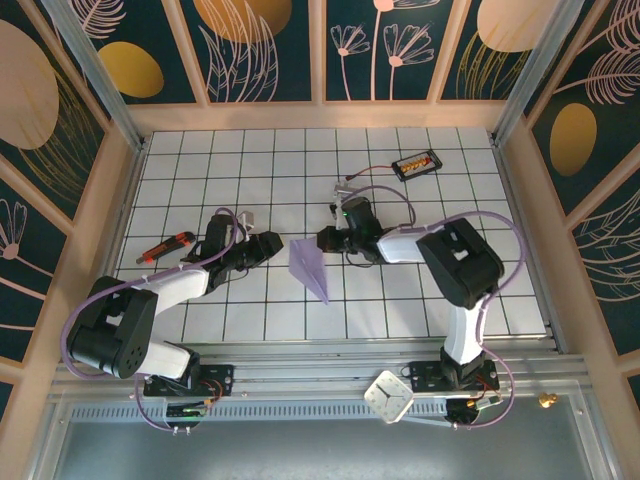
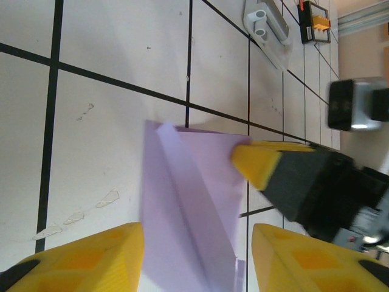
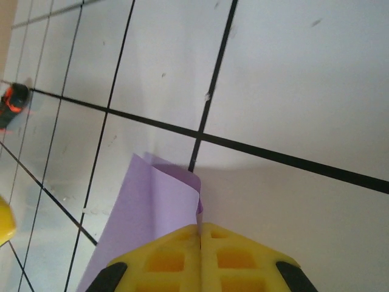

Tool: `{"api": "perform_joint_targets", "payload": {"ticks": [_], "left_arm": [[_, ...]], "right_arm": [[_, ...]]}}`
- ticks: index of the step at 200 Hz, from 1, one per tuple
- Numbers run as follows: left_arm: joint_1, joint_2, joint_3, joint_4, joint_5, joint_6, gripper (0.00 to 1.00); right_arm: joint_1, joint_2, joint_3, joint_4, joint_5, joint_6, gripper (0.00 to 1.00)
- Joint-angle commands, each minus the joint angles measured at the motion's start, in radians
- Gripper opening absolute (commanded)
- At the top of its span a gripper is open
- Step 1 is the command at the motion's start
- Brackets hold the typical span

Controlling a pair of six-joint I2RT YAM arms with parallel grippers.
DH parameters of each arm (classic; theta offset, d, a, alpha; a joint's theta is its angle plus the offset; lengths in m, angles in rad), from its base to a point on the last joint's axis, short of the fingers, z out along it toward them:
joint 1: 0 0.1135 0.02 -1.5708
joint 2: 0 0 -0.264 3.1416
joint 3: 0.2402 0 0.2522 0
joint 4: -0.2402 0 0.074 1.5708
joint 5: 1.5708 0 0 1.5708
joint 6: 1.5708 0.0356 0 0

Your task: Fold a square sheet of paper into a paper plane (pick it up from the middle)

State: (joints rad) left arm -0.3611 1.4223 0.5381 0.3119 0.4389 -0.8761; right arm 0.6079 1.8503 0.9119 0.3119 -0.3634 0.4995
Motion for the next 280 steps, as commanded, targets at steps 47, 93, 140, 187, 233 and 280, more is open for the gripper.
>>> {"api": "perform_joint_targets", "payload": {"ticks": [47,93,140,187,233,280], "left_arm": [[0.001,-0.025,0.041,-0.023,-0.015,0.030,0.51],[0.014,-0.019,0.051,-0.039,-0.077,0.039,0.52],[0.040,-0.006,0.046,-0.042,-0.142,0.055,0.52],[0.072,-0.020,0.012,-0.028,-0.208,0.053,0.53],[0.064,-0.081,-0.056,0.051,-0.076,-0.028,0.51],[-0.160,-0.027,0.003,0.064,0.016,-0.101,0.36]], "right_arm": [[0.010,-0.426,0.060,-0.657,0.667,-0.131,0.00],[0.210,-0.201,0.272,-1.016,1.090,0.103,0.00],[0.353,0.183,0.551,-1.129,1.093,0.264,0.00],[0.409,0.327,0.688,-0.912,0.869,0.243,0.17],[0.389,0.062,0.482,-0.692,0.727,0.181,0.40],[0.237,-0.348,0.059,-0.501,0.400,0.125,0.38]]}}
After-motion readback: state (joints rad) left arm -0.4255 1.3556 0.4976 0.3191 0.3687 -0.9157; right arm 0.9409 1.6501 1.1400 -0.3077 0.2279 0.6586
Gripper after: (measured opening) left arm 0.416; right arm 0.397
